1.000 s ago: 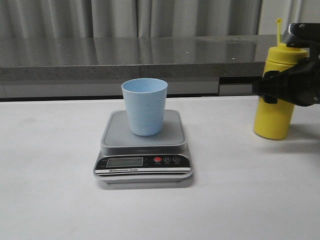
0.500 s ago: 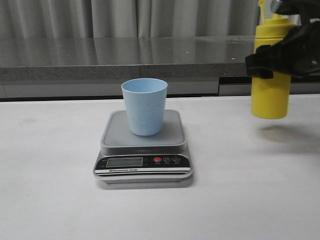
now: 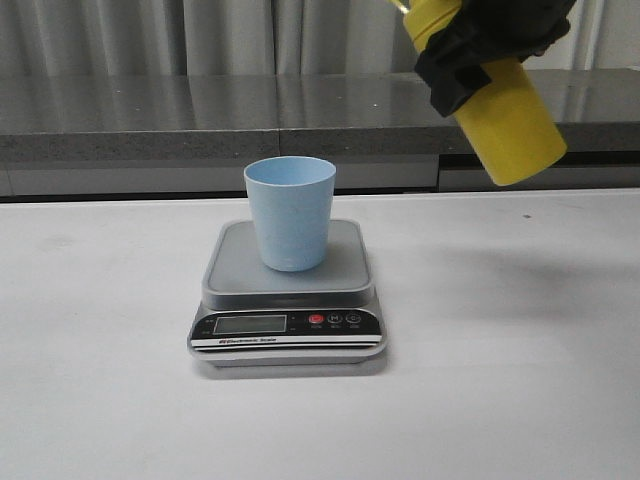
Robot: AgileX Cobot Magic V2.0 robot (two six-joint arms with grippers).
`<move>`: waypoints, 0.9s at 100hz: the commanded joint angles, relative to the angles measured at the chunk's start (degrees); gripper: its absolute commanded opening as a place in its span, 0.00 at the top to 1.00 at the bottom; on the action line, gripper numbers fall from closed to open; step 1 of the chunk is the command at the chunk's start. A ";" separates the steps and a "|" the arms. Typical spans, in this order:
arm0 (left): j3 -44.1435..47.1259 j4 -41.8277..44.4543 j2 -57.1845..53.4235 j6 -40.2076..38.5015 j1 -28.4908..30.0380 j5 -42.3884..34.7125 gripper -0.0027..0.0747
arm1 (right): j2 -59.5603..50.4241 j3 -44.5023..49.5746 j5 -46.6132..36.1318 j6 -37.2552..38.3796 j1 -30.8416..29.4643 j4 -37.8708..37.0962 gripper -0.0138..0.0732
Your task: Pour seasoning into cup on scale with both arms
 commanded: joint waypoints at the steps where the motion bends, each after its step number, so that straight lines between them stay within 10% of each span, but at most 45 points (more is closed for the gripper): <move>1: -1.60 -0.79 0.51 -0.58 0.14 -4.58 0.99 | -2.15 -3.02 2.52 -0.33 1.69 -7.33 0.65; 90: -1.60 -0.79 0.51 -0.58 0.14 -4.58 0.99 | 3.42 -3.02 23.89 -10.85 18.84 -44.70 0.65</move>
